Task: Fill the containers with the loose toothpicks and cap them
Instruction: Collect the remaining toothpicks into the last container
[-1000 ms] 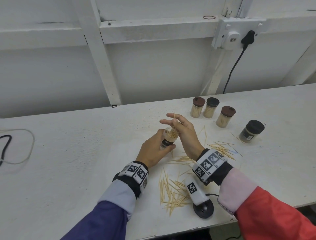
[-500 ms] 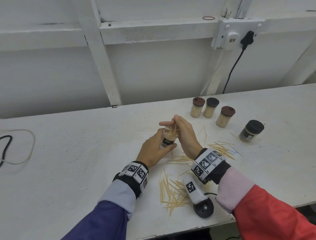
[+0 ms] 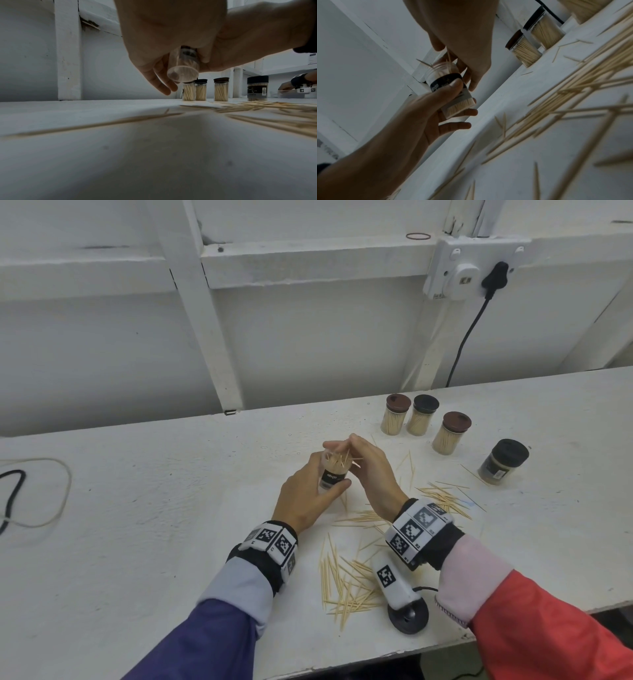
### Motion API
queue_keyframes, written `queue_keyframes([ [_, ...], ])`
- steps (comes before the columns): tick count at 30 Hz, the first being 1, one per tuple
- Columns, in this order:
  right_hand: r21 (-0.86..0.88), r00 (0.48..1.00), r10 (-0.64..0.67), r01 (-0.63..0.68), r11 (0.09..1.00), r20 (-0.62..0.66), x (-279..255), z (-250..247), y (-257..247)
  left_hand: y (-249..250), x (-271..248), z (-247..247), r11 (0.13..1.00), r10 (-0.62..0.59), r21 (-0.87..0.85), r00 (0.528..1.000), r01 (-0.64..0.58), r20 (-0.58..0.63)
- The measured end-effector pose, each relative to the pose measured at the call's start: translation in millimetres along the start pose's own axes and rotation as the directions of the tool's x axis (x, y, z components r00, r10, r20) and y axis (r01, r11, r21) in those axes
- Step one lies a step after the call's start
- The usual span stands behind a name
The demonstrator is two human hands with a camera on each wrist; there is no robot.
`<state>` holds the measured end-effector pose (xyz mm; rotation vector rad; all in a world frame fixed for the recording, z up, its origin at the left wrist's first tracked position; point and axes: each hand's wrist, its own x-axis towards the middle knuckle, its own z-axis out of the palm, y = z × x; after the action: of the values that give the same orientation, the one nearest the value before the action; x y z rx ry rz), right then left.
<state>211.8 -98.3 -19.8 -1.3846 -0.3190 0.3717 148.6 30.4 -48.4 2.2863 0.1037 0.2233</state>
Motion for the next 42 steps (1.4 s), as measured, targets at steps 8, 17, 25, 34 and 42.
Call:
queue_keyframes([
  [8, -0.105, 0.987, 0.026, -0.010, 0.994, 0.158, -3, -8, -3, -1, 0, 0, 1.000, -0.017, 0.019, 0.999, 0.018, -0.035],
  [17, -0.311, 0.989, -0.015, 0.062, 0.948, 0.150, 8, -10, -7, 3, -1, 1, 0.998, 0.064, 0.016, 0.993, -0.066, 0.094],
  [25, -0.399, 0.963, 0.140, -0.037, 0.916, 0.232, 12, -14, -16, -1, -1, 1, 0.998, 0.062, 0.033, 0.998, -0.062, 0.002],
  [34, -0.379, 0.935, 0.238, -0.127, 0.917, 0.263, 11, -30, -17, -9, 3, 5, 0.995, 0.101, -0.001, 0.991, -0.101, -0.093],
  [42, -0.366, 0.953, 0.188, -0.090, 0.926, 0.239, 12, -33, -15, -7, 2, 5, 0.990, 0.139, 0.007, 0.986, -0.139, -0.094],
])
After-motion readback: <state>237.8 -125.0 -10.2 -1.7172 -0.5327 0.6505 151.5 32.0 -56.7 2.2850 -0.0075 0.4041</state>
